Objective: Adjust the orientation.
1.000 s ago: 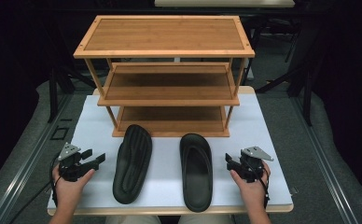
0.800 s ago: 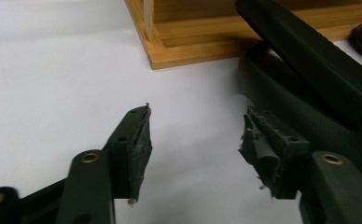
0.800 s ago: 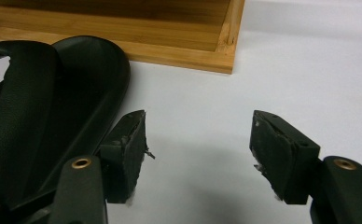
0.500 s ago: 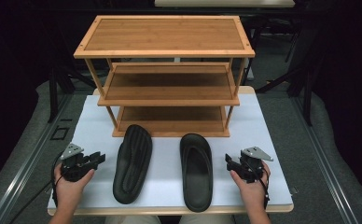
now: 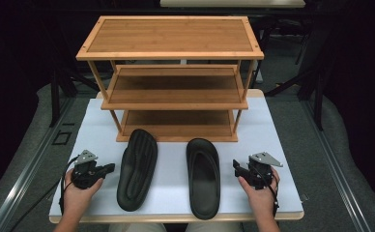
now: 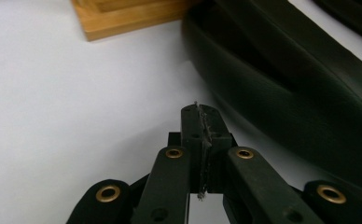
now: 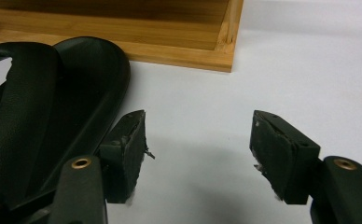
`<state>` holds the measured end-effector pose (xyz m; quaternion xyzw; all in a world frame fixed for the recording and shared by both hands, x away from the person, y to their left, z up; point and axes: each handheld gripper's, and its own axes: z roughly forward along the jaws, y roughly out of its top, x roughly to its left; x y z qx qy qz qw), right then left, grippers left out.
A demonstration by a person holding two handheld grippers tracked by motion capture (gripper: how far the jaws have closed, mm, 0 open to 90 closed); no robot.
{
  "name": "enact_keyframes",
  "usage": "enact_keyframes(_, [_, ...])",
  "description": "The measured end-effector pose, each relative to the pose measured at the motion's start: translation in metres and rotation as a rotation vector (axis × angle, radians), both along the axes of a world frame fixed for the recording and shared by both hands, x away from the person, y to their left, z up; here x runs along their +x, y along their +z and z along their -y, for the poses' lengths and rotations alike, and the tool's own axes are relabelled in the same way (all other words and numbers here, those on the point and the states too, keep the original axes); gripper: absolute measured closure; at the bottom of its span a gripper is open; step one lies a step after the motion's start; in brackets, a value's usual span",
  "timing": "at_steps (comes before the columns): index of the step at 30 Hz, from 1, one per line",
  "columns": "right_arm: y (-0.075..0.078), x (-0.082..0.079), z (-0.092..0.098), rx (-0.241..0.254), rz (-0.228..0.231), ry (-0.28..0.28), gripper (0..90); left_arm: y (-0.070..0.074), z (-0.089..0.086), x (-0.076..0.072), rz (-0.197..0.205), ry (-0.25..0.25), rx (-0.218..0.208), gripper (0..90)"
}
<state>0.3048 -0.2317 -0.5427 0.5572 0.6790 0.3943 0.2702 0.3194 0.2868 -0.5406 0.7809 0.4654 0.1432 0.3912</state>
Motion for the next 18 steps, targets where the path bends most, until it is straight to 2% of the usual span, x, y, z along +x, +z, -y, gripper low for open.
enact_keyframes(4, [-0.001, 0.000, -0.001, 0.002, -0.006, 0.003, 35.4, -0.003, 0.005, 0.001, -0.010, -0.015, 0.003, 89.7])
enact_keyframes(6, [-0.001, 0.000, -0.001, -0.002, -0.006, 0.003, 35.4, -0.008, 0.009, 0.001, -0.021, -0.043, 0.011, 89.7])
enact_keyframes(10, [-0.001, 0.000, 0.000, -0.001, -0.004, 0.001, 35.4, -0.012, 0.012, 0.003, -0.032, -0.054, 0.009, 89.7])
enact_keyframes(13, [-0.001, 0.000, 0.001, 0.008, -0.006, -0.001, 35.4, -0.010, 0.016, 0.002, -0.026, -0.066, 0.018, 89.7])
enact_keyframes(18, [-0.002, 0.000, 0.001, 0.013, -0.011, 0.001, 35.4, -0.007, 0.019, 0.001, -0.012, -0.073, 0.006, 89.7])
